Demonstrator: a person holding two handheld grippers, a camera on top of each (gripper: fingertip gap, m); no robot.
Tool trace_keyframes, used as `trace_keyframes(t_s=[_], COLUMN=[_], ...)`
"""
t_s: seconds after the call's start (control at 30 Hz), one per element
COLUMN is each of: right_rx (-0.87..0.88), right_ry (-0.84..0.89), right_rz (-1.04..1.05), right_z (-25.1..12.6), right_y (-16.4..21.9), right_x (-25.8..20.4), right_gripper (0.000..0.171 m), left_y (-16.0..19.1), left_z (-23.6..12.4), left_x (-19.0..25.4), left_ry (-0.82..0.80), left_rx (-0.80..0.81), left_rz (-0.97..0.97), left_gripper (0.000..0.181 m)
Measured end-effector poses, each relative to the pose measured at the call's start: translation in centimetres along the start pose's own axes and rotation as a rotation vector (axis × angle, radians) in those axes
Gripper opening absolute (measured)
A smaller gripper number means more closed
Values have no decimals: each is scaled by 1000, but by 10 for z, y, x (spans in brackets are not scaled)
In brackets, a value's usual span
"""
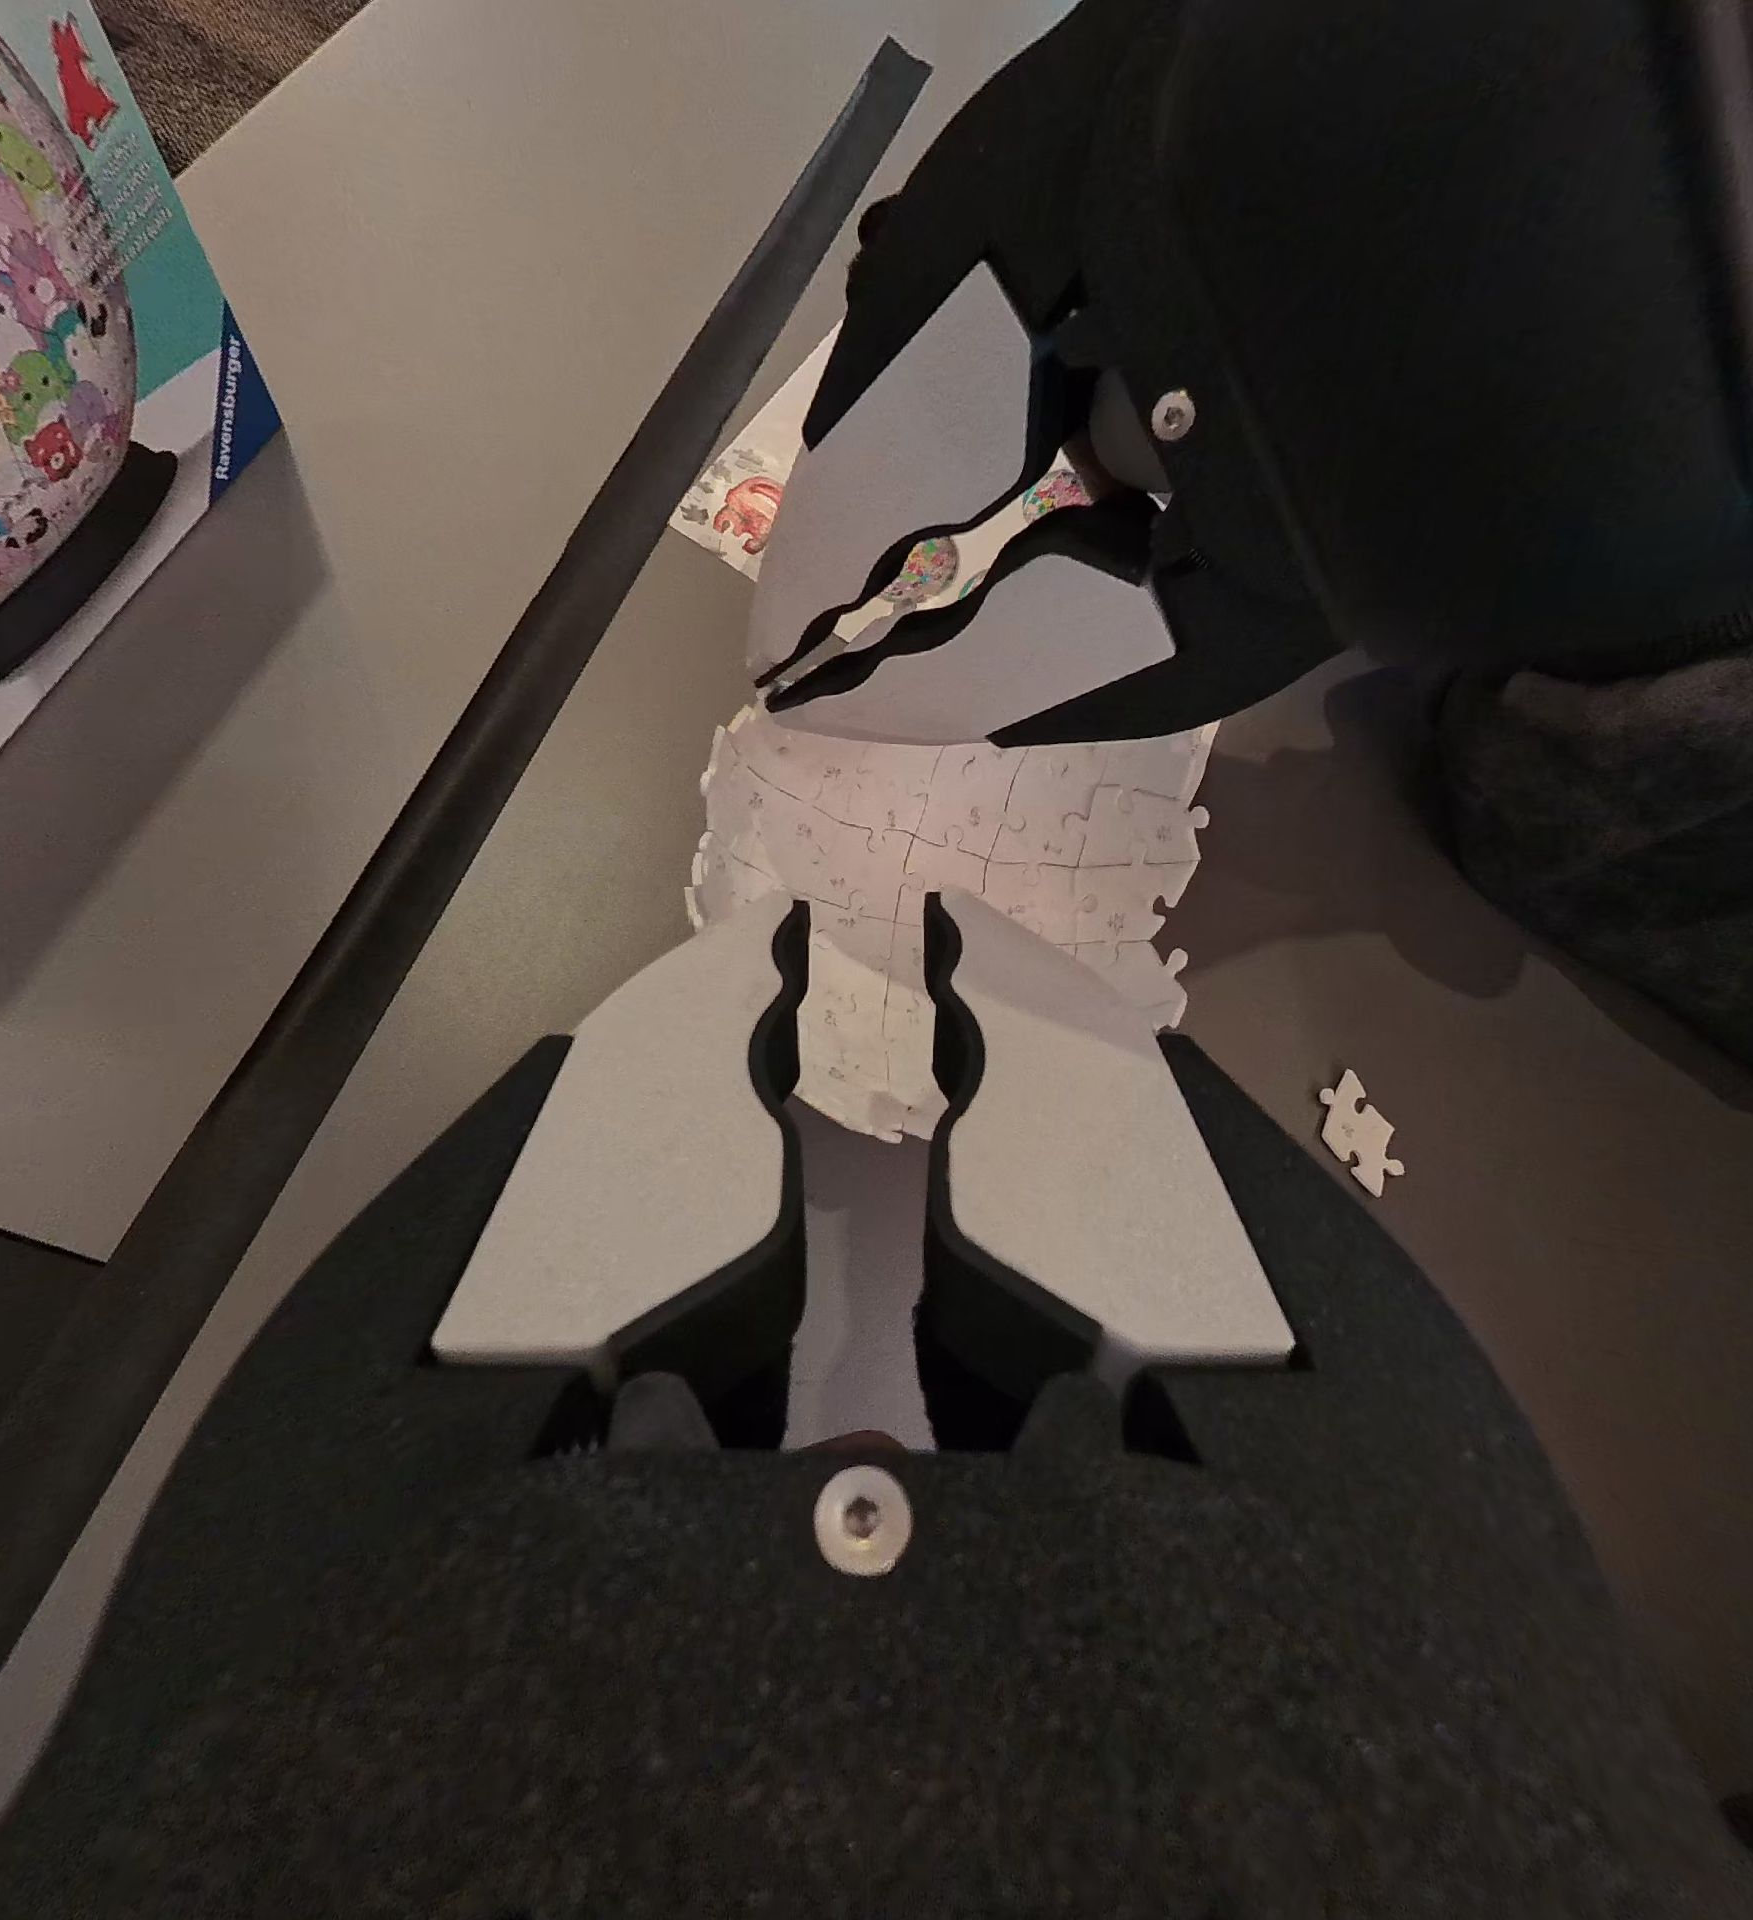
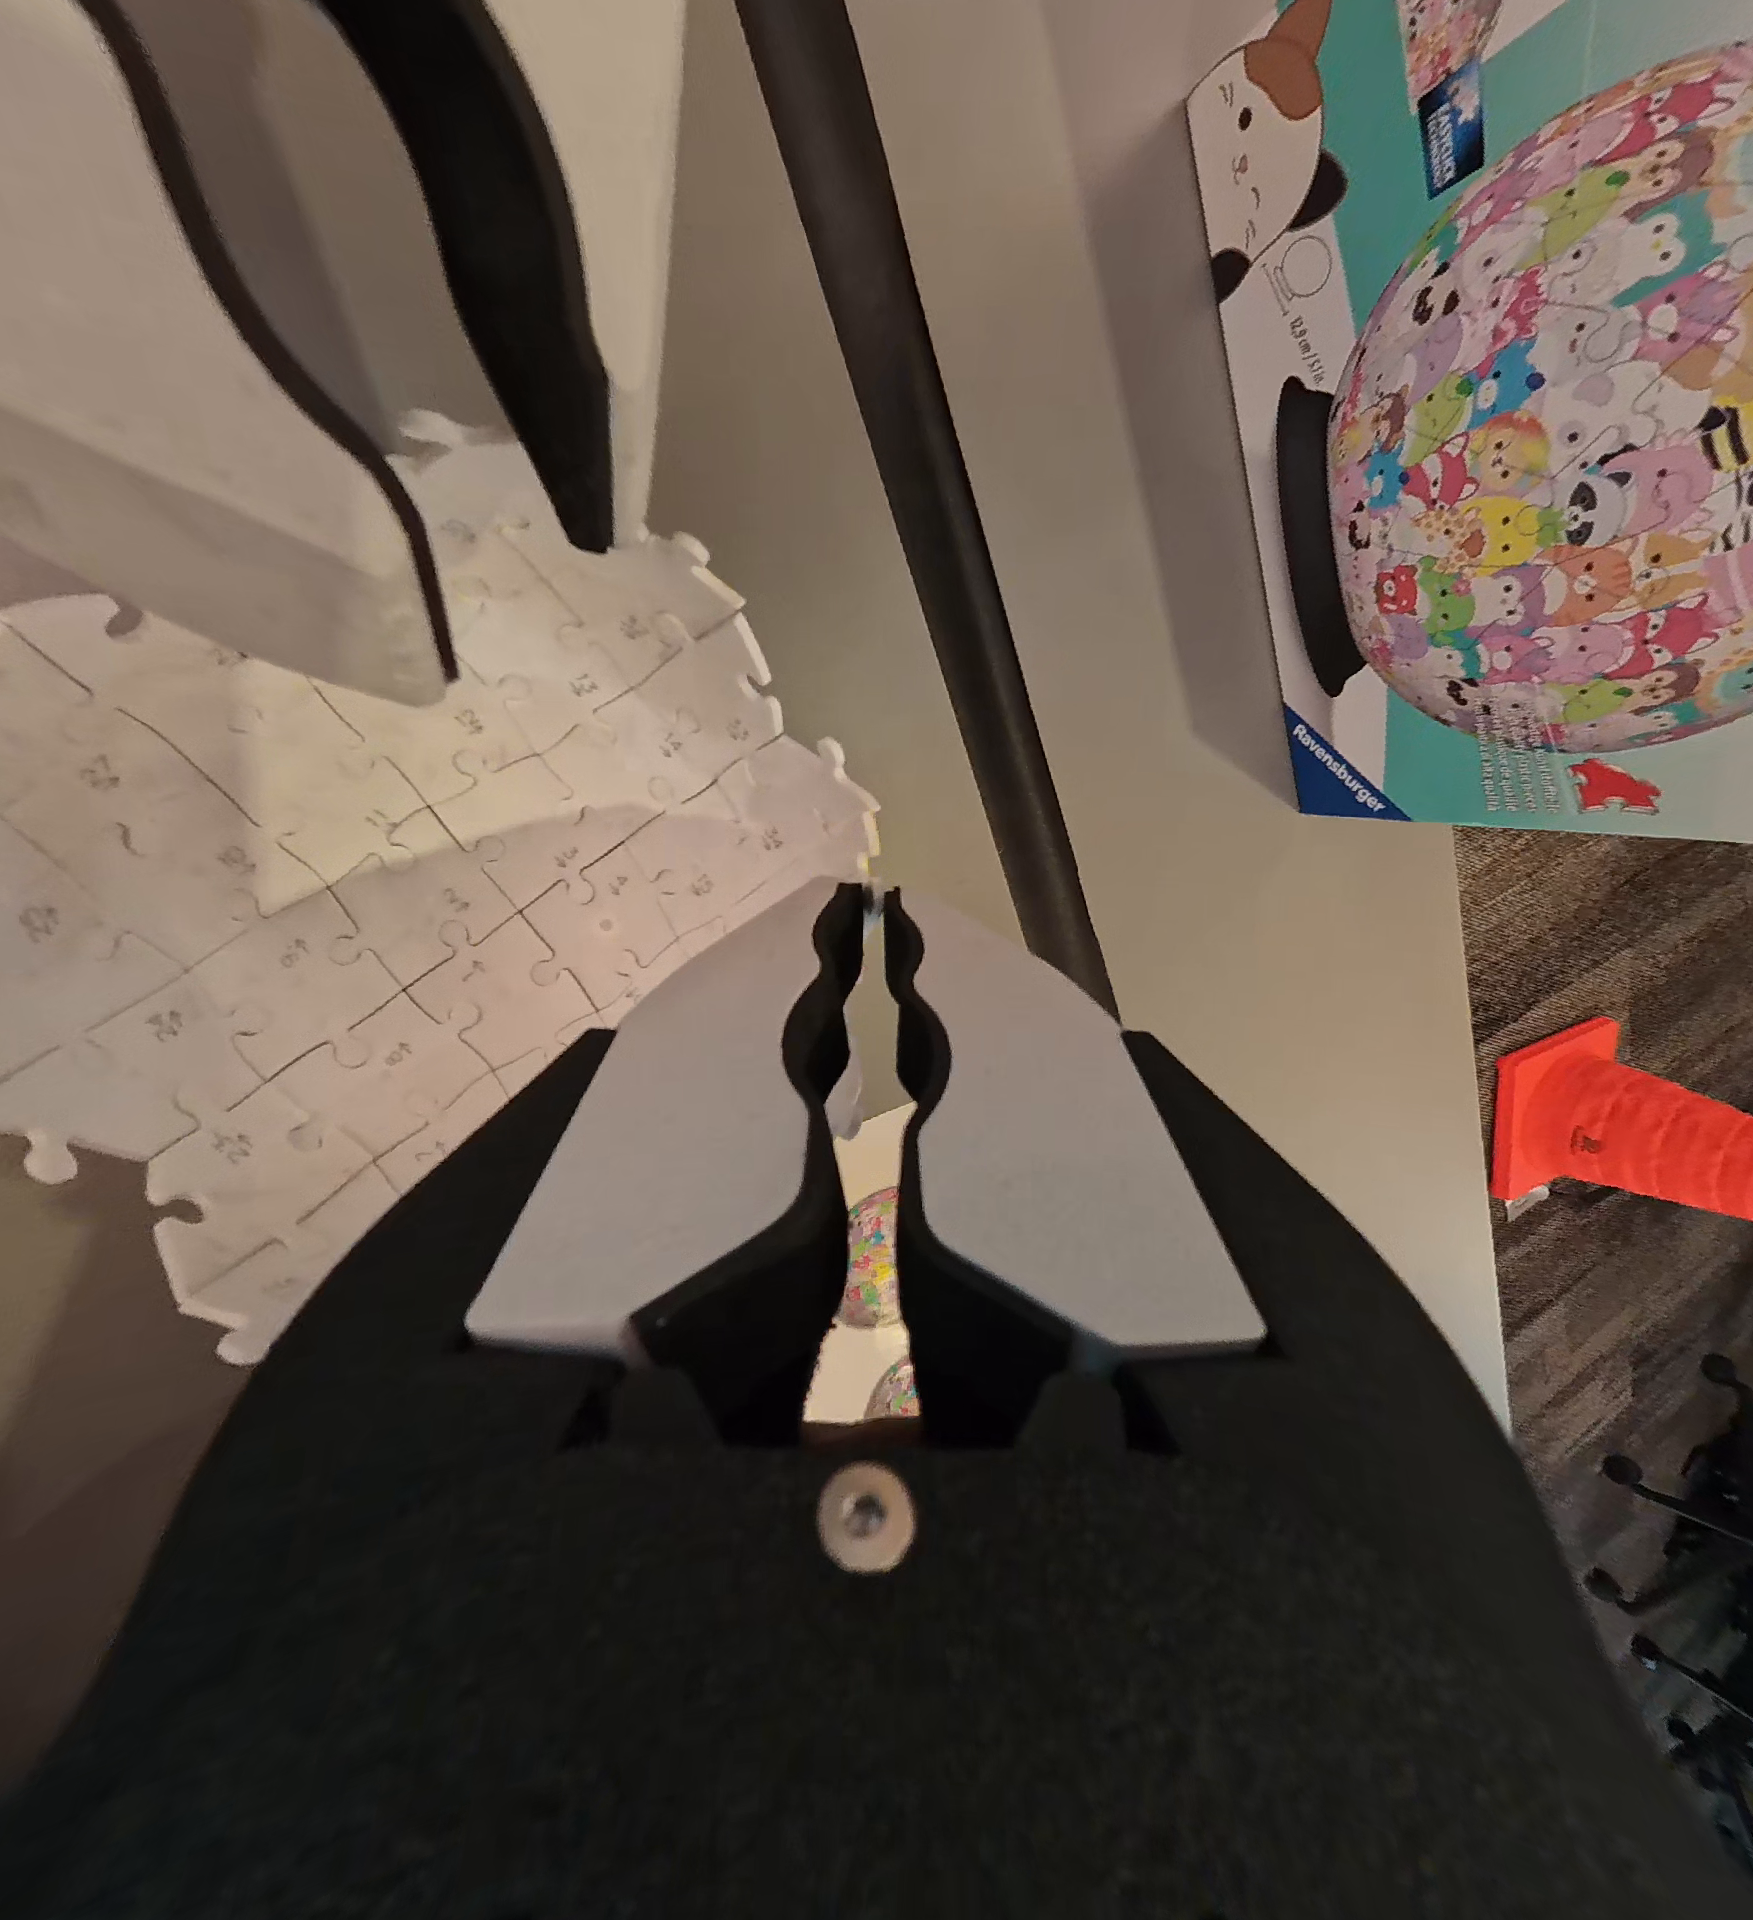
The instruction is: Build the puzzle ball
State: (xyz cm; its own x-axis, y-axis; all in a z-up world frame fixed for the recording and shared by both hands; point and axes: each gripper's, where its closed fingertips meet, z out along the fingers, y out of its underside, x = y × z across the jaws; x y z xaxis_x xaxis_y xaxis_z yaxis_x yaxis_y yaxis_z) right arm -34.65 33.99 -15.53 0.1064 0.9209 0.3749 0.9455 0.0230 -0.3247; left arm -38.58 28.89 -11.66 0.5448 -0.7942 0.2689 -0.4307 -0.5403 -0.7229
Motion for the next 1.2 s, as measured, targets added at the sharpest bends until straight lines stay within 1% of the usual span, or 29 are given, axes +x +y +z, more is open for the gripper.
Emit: trace_keyframes(t_s=[1.2], right_rx=[-7], right_ry=[9], right_rz=[-22], right_z=[1], right_y=[3], right_x=[0], right_gripper=[5], left_y=[1], left_z=[-2], left_x=[-1], left_ry=[0], left_rx=[2], left_rz=[-3], left_gripper=[20])
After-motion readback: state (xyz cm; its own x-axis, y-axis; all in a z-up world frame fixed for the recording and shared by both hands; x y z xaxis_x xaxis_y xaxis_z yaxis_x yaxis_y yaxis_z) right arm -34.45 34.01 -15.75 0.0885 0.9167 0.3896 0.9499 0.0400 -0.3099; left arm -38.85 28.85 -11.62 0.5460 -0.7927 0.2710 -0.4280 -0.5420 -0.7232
